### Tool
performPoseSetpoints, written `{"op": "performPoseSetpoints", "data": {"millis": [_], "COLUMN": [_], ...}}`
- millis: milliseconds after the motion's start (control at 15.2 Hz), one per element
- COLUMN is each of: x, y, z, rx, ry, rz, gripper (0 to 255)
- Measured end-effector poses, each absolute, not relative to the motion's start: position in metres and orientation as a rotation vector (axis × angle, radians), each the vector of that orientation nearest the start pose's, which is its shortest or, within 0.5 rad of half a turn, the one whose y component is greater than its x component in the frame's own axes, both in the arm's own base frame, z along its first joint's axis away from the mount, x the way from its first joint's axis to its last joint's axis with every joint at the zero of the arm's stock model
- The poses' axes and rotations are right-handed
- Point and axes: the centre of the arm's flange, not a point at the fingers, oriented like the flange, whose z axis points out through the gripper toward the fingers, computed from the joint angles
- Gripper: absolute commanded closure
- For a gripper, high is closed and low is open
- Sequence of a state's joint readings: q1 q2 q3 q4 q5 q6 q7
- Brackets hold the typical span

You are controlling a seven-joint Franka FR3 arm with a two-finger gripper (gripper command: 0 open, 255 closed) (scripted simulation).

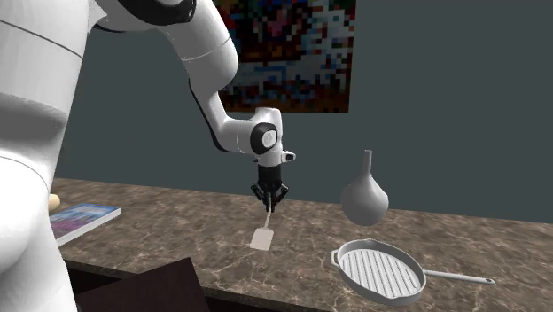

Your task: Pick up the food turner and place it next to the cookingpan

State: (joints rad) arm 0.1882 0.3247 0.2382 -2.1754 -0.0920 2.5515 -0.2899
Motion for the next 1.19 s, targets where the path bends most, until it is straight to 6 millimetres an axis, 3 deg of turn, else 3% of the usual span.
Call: {"op": "performPoseSetpoints", "data": {"millis": [726,1188], "x": [0.452,0.448], "y": [0.115,0.109], "z": [0.248,0.214], "rx": [-2.882,-2.882], "ry": [-1.180,-1.181], "rz": [-0.095,-0.095], "gripper": [255,255]}}
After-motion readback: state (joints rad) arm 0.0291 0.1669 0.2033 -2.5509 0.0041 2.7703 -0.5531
